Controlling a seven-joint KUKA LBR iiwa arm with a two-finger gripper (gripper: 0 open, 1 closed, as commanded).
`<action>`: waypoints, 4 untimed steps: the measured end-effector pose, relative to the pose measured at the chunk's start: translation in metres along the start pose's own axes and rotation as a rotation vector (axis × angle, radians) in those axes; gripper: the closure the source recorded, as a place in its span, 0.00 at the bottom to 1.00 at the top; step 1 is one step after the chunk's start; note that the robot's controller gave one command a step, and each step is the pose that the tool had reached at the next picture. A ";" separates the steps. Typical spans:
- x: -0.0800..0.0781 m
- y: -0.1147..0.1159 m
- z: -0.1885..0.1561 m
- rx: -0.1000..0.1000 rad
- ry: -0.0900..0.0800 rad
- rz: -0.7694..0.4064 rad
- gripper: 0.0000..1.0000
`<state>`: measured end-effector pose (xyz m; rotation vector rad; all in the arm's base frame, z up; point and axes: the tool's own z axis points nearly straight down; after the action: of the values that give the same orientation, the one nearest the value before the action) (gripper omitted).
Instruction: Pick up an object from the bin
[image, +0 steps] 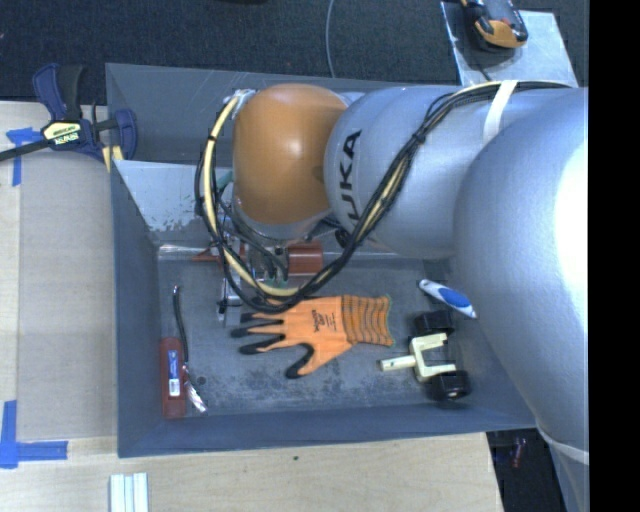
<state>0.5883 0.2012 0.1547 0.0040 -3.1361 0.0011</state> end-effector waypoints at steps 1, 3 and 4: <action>-0.002 -0.001 -0.005 -0.002 -0.008 0.003 0.00; 0.012 -0.090 0.050 -0.006 -0.012 -0.048 0.00; 0.005 -0.092 0.070 -0.010 -0.007 -0.018 0.00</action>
Offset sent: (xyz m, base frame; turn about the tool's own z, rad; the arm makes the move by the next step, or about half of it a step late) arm -0.0015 -0.0886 -0.0847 0.0183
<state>0.5836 0.1088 0.0850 0.0324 -3.1433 -0.0144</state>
